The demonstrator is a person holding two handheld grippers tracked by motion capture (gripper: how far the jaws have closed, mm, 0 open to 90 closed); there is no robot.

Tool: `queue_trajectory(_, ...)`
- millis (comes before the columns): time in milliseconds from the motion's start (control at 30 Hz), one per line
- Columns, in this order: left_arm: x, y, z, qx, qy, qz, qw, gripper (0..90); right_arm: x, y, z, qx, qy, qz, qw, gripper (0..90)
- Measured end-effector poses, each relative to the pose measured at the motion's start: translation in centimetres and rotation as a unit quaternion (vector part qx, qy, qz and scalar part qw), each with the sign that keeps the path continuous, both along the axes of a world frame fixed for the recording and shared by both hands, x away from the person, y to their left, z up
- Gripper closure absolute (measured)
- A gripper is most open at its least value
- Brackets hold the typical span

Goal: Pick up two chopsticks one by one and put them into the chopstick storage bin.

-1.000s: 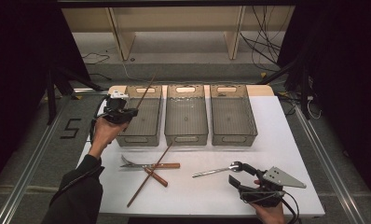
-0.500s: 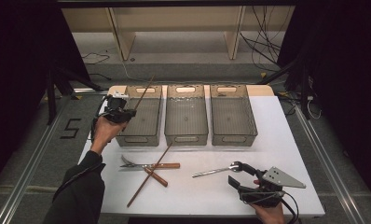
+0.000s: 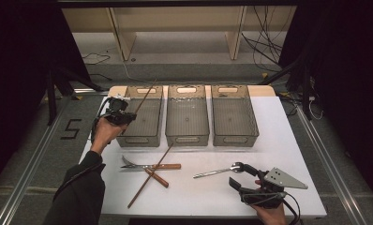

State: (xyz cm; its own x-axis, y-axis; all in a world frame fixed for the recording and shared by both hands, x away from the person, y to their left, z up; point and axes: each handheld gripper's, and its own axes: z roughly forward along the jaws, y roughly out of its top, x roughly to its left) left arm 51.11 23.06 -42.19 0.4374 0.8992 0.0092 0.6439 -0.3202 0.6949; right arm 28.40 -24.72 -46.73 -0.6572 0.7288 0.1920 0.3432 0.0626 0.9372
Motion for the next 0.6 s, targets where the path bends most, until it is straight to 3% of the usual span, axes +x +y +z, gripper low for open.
queue_trajectory(200,0.0,0.1,-0.3,-0.004,0.01,0.002,0.9999,82.0,0.0,0.0,0.0,-0.001,0.001,0.0,1.0,22.5)
queue_trajectory(333,-0.1,0.0,-0.1,-0.02,0.01,0.007,0.9997,59.2,0.0,0.0,0.0,-0.002,0.001,0.001,1.0,22.6)
queue_trajectory(433,-0.4,-0.2,0.4,-0.031,0.031,0.005,0.999,45.8,0.0,0.0,0.0,-0.001,0.002,-0.001,1.0,22.6)
queue_trajectory(600,-2.3,-0.7,1.5,-0.058,0.014,-0.006,0.9982,33.2,0.0,0.0,0.0,-0.002,0.001,-0.002,1.0,22.6)
